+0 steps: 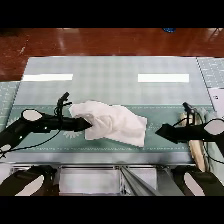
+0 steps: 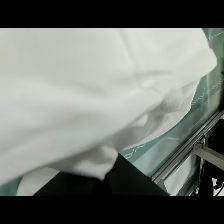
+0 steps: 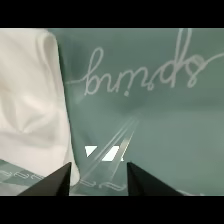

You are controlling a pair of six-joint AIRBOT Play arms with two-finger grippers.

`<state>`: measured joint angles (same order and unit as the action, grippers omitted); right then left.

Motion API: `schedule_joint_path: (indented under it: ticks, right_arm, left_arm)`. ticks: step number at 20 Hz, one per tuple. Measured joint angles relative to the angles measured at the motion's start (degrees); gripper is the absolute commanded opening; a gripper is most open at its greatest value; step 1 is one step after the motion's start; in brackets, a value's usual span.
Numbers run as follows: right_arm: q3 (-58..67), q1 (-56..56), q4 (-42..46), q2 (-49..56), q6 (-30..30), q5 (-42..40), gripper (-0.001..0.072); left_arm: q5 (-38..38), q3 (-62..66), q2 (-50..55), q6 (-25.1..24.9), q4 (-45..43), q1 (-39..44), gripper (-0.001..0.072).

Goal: Fold the shirts.

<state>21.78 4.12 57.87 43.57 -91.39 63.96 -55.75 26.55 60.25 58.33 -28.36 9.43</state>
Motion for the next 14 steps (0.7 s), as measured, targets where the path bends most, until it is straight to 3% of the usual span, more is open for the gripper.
schedule_joint_path:
  ticks: [7, 9, 10, 11, 13, 14]
  right_arm:
    - [-4.44, -10.69, -8.39, 6.69, 0.87, -8.20, 0.0404]
    - [-4.61, -13.07, -13.86, 10.36, 3.19, -10.69, 0.0371]
    - [-4.66, -13.97, -16.50, 12.04, 4.83, -12.00, 0.0298]
    - [-4.48, -14.86, -19.65, 13.97, 6.97, -13.40, 0.0273]
    - [-3.04, -16.50, -24.20, 17.29, 11.50, -15.61, 0.0019]
    - [-1.75, -17.18, -25.88, 18.60, 13.79, -15.91, 0.0018]
  left_arm:
    - [-2.49, 4.15, 2.08, -2.01, 0.96, -1.11, 0.0019]
    - [-3.02, 4.61, 2.21, -2.19, 1.01, -1.36, 0.0019]
    - [-3.15, 4.74, 2.21, -2.23, 1.01, -1.46, 0.0019]
    - [-3.32, 4.85, 2.23, -2.25, 1.09, -1.51, 0.0019]
    - [-3.56, 5.03, 2.25, -2.29, 1.11, -1.57, 0.0019]
    - [-3.56, 5.25, 2.25, -2.29, 1.11, -1.70, 0.0019]
